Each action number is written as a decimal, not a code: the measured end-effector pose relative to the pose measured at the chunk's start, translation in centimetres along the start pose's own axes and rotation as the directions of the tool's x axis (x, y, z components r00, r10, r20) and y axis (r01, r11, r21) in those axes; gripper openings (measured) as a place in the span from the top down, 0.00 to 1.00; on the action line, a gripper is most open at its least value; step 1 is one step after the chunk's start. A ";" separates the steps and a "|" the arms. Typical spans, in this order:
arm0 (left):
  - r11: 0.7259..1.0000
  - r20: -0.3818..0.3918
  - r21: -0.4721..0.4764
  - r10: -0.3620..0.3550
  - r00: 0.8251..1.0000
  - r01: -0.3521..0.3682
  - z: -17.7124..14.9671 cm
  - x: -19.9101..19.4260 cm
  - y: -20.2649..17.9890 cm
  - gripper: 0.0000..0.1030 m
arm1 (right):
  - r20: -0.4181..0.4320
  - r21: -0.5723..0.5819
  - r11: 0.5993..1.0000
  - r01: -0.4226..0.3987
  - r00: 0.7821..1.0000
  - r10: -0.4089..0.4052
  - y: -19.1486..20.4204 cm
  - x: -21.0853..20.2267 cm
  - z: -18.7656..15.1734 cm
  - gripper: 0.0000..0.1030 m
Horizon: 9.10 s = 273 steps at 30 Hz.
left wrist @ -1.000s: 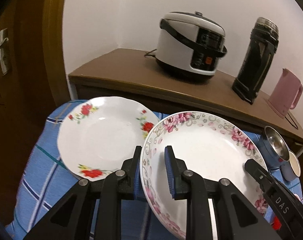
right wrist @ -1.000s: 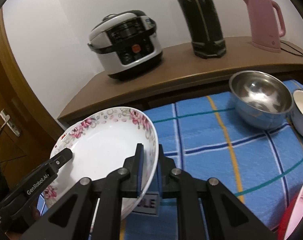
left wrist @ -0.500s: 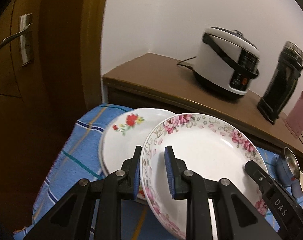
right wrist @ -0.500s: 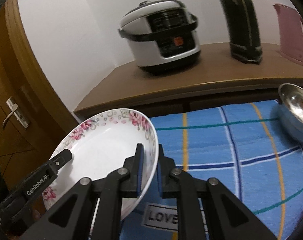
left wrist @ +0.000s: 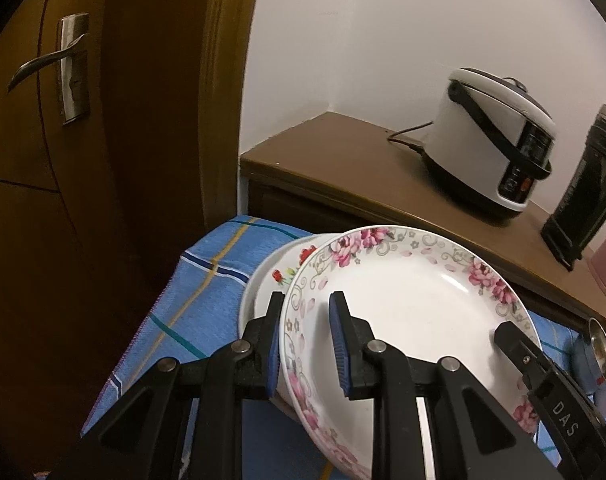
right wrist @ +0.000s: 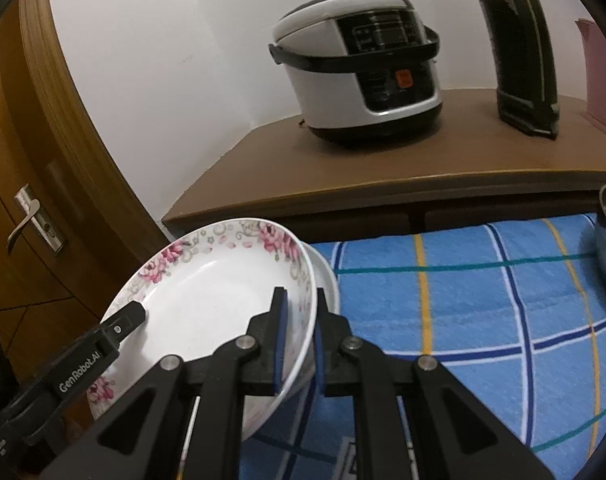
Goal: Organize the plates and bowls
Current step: 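Carry the pink floral plate with the left gripper over the red-flower plate, then lower the pink floral plate onto the stack and open the left gripper, then withdraw the left gripper from the plate stack, then move the right gripper to the rim of the pink plastic bowl, then close the right gripper on the pink bowl rim and lift it, then carry the pink bowl with the right gripper over the red-rimmed steel bowl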
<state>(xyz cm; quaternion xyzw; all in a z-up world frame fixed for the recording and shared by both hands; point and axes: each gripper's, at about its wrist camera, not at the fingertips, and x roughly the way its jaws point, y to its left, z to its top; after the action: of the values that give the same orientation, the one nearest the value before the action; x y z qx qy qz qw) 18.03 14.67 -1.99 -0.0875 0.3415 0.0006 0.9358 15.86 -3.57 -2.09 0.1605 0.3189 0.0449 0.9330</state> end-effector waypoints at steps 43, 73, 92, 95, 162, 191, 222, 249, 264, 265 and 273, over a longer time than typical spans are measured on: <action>0.998 -0.014 0.037 0.050 0.999 -0.050 -0.8 4.7 -0.6 0.76 | -0.028 -0.058 0.997 0.041 0.999 -0.042 -0.8 3.5 -0.2 0.88; 0.995 0.012 0.042 0.088 0.996 -0.088 -0.8 4.3 -0.4 0.76 | -0.056 -0.148 0.985 0.085 0.994 -0.094 0.9 5.4 0.5 0.80; 0.980 0.057 0.049 0.188 0.980 -0.191 -0.5 4.0 -0.1 0.68 | 0.006 -0.071 0.997 0.036 0.999 -0.036 -0.5 4.5 0.8 0.50; 0.980 0.071 0.027 0.195 0.978 -0.198 -0.5 3.7 0.3 0.56 | 0.111 -0.043 0.997 0.071 0.992 -0.065 -1.2 2.1 0.8 0.32; 0.941 -0.038 0.267 -0.204 0.978 0.207 -11.7 -8.9 -19.7 0.34 | 0.232 0.090 0.941 0.327 0.911 -0.339 -17.8 -22.6 -7.8 0.18; 0.776 -0.206 0.487 -0.344 0.916 0.400 -18.4 -12.6 -30.1 0.34 | 0.026 0.119 0.875 0.470 0.879 -0.476 -27.2 -25.8 -11.4 0.52; 0.712 -0.297 0.472 -0.427 0.854 0.520 -19.7 -12.7 -31.0 0.90 | 0.022 0.112 0.923 0.368 0.928 -0.373 -25.3 -25.2 -10.1 0.90; 0.809 -0.072 0.424 -0.419 0.905 0.408 -6.0 -6.4 -35.6 0.90 | 0.155 0.085 0.939 0.334 0.926 -0.344 -27.1 -17.0 4.6 0.91; 0.838 -0.122 0.406 -0.346 0.930 0.365 -6.8 -1.4 -37.4 0.90 | 0.065 0.083 0.933 0.351 0.932 -0.356 -29.5 -12.5 4.6 0.91; 0.840 -0.121 0.409 -0.337 0.934 0.356 -6.9 -1.2 -37.5 0.90 | 0.060 0.076 0.932 0.353 0.932 -0.358 -29.4 -12.3 4.5 0.91; 0.852 -0.140 0.400 -0.307 0.941 0.337 -7.4 0.2 -37.3 0.92 | 0.071 0.079 0.932 0.353 0.931 -0.358 -29.3 -11.8 4.1 0.88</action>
<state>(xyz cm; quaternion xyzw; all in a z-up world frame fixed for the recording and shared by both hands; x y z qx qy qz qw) 15.77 -23.25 -1.59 0.0588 0.3470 -0.2324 0.9067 8.47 -34.58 -1.81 0.1318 0.3042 -0.1419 0.9327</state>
